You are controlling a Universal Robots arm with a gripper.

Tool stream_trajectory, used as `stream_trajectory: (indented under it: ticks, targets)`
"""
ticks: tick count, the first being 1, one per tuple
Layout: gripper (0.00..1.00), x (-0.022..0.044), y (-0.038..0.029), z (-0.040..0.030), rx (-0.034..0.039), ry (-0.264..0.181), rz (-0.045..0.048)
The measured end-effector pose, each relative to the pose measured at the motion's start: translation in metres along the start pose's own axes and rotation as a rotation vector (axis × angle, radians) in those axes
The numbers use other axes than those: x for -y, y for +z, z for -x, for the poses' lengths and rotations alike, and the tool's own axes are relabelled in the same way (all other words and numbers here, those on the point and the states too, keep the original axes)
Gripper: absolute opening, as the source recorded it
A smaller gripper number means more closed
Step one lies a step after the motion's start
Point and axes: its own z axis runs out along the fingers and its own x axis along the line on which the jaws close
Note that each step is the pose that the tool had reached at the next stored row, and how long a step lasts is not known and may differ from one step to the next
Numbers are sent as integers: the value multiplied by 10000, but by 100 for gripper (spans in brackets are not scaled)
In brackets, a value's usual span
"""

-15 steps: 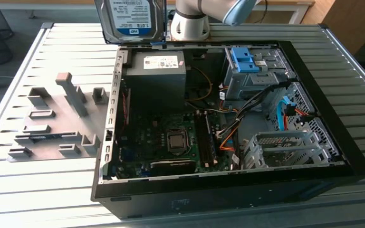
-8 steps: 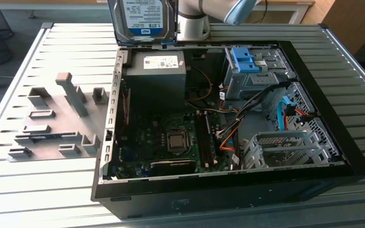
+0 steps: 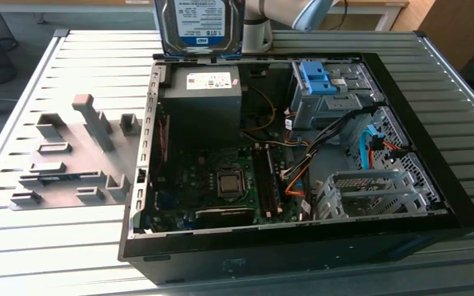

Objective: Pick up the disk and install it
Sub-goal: 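Pick up the disk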

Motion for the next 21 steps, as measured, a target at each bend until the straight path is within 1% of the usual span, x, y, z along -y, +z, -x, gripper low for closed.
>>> stream_trajectory:
  ticks: [4,11,21]
  targets:
    - [37,81,-1,1,0,1,0]
    - [37,249,-3,2,0,0,0]
    - [37,426,-4,3,0,0,0]
